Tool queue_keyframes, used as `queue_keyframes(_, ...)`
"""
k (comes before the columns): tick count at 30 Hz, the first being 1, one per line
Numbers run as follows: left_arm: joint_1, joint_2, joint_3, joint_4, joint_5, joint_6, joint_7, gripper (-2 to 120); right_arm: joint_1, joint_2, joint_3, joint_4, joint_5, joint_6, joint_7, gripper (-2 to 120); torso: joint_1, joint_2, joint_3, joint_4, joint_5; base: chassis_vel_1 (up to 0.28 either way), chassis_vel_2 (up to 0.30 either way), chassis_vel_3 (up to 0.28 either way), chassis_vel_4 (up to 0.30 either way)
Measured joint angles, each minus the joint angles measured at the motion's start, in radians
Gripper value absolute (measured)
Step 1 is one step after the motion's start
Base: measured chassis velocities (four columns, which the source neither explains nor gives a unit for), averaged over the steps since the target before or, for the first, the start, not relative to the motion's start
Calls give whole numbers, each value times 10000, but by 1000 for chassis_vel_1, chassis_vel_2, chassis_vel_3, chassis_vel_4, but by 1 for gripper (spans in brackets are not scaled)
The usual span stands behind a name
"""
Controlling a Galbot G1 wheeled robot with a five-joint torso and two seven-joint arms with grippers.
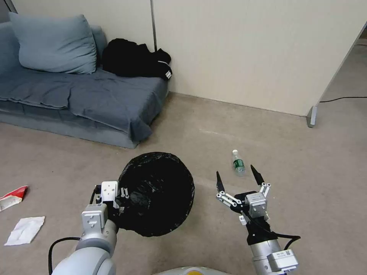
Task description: Pick up the trash bin, then pick up the garbage from the floor and place it into the trash bin.
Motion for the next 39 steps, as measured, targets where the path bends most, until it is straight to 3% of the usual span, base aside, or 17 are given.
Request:
queue_keyframes(12, -99, 3, -104, 189, 1, -68, 3, 1, -10, 0, 117, -25, 57, 5, 152, 100, 1, 0, -1, 0, 2, -52, 56, 53, -55)
queue_keyframes(29, -172, 71, -174, 322, -37, -114, 41, 1, 7, 0, 330, -71, 384, 75, 130, 100, 2, 1, 0, 0, 0, -161, 152, 147, -153)
queue_keyframes(39, -168, 77, -175, 377, -40, -127, 16, 1, 56, 0, 429, -89, 644, 217, 111, 100, 0, 2, 0, 0, 0, -19, 27, 22, -15)
